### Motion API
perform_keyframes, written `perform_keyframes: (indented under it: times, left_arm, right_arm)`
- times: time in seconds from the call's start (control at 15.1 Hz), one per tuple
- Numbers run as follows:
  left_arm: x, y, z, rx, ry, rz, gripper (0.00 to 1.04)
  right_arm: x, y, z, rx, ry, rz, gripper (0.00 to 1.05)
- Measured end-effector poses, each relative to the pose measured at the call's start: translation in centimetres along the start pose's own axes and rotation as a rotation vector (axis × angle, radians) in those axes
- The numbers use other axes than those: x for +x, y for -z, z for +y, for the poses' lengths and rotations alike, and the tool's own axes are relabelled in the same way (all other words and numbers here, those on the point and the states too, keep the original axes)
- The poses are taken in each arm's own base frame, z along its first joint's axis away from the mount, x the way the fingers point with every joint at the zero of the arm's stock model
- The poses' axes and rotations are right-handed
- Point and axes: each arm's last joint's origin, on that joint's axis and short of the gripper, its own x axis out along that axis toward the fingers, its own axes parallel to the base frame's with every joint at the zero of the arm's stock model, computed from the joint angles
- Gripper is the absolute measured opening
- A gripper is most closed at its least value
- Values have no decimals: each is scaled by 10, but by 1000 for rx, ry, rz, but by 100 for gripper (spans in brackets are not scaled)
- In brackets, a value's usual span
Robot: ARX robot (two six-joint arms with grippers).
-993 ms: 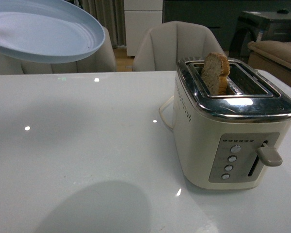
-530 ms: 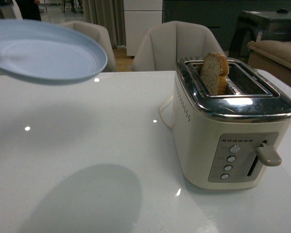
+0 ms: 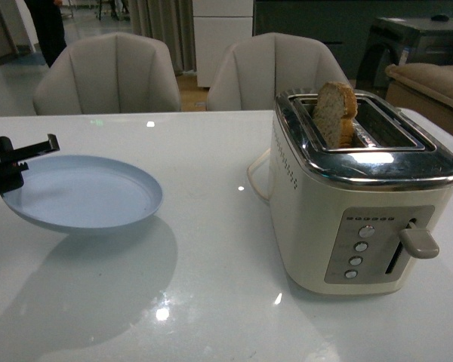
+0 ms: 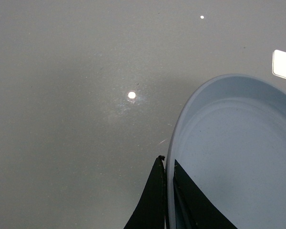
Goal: Left arm holds plate, right arm toasts bread
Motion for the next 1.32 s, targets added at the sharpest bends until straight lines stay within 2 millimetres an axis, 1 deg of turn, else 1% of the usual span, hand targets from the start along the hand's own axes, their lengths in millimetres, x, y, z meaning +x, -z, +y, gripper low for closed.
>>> perform_keyframes:
  times: [0.13, 0.2, 0.26, 0.33, 0.53, 0.66, 0.93, 0.99, 1.13, 1.26, 1.32]
  left_arm:
    - [7, 4, 5, -8, -9, 13, 3]
    - [12, 10, 6, -4, -14, 31, 3]
    - [19, 16, 6, 2, -24, 55, 3]
    - [22, 20, 3, 12, -20, 68, 3]
    - [25, 17, -6, 22, 0, 54, 3]
    - [32, 21, -11, 63, 5, 77, 3]
    - [35, 14, -19, 154, 22, 93, 3]
    - [36, 16, -19, 181, 19, 115, 8]
    - [37, 21, -19, 239, 0, 145, 26]
    - [37, 24, -18, 280, -11, 163, 51]
    - [37, 24, -18, 289, -10, 165, 62]
  right_arm:
    - [0, 0, 0, 0, 0, 0, 98]
    - [0, 0, 0, 0, 0, 0, 98]
    - [0, 0, 0, 0, 0, 0, 98]
    - [0, 0, 0, 0, 0, 0, 98]
    - [0, 0, 0, 0, 0, 0, 98]
    - [0, 0, 0, 0, 0, 0, 98]
    - [0, 0, 0, 0, 0, 0, 98]
    - [0, 0, 0, 0, 0, 0, 98]
    - [0, 0, 0, 0, 0, 0, 98]
    - [0, 0, 0, 0, 0, 0, 98]
    - [0, 0, 0, 0, 0, 0, 98]
